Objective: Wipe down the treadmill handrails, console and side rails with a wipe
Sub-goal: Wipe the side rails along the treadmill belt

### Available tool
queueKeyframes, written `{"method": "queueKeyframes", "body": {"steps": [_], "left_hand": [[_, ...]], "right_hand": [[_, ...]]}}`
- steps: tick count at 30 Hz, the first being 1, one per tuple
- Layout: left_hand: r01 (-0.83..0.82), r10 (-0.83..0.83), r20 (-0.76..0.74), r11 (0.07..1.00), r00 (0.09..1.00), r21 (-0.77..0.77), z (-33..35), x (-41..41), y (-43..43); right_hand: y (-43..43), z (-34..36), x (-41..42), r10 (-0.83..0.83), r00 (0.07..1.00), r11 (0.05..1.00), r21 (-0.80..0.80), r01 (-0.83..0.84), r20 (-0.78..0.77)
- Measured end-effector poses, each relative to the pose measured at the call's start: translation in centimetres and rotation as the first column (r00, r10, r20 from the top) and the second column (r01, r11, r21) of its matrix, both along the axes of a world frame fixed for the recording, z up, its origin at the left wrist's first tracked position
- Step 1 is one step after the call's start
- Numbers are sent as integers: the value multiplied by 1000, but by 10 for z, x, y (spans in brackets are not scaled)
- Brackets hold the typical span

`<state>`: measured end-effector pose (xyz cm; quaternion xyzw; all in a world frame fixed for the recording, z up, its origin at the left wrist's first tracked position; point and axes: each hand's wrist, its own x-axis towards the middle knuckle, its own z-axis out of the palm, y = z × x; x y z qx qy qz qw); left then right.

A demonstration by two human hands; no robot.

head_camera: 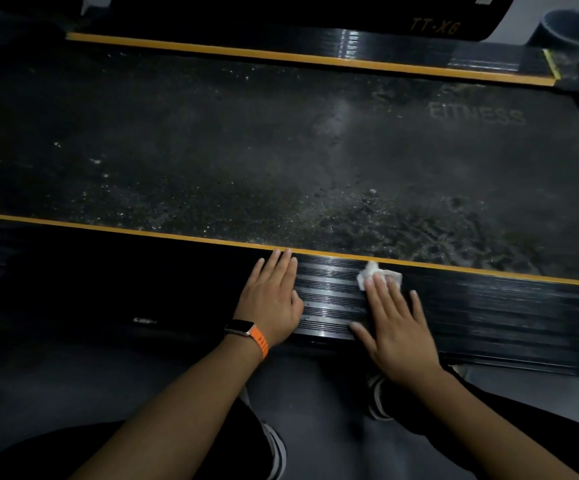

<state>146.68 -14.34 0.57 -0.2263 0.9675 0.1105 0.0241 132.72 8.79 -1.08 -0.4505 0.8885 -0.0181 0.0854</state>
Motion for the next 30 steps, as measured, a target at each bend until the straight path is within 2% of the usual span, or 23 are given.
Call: {"method": "queueKeyframes", "body": {"steps": [5,9,13,19,22,27,30], "left_hand": [[-1,1,-8,1000,1000,6,0,1,-1],[-4,4,-16,1000,1000,-4,1,0,-1],[-6,6,-20,1000,1000,-6,1,0,0],[0,-1,-36,1000,999,-11,-1,0,0],[1,-1,-47,1000,999,-15,-2,1,0],[3,-6,-71,1000,997,-31,-3,0,0],[3,-6,-64,999,998,-42,-3,0,0]], "right_hand": [[0,2,9,-93,995,996,2,93,32],[-34,1,42,67,997,998,-19,-67,28],[-33,0,47,131,991,991,-29,-131,-3],[31,0,18,-14,999,1000,2,14,-39],[31,1,26,-58,998,998,-2,58,-38],[-19,-1,63,102,994,994,-27,-103,-45],[-13,-2,60,138,988,990,-20,-140,-68]]}}
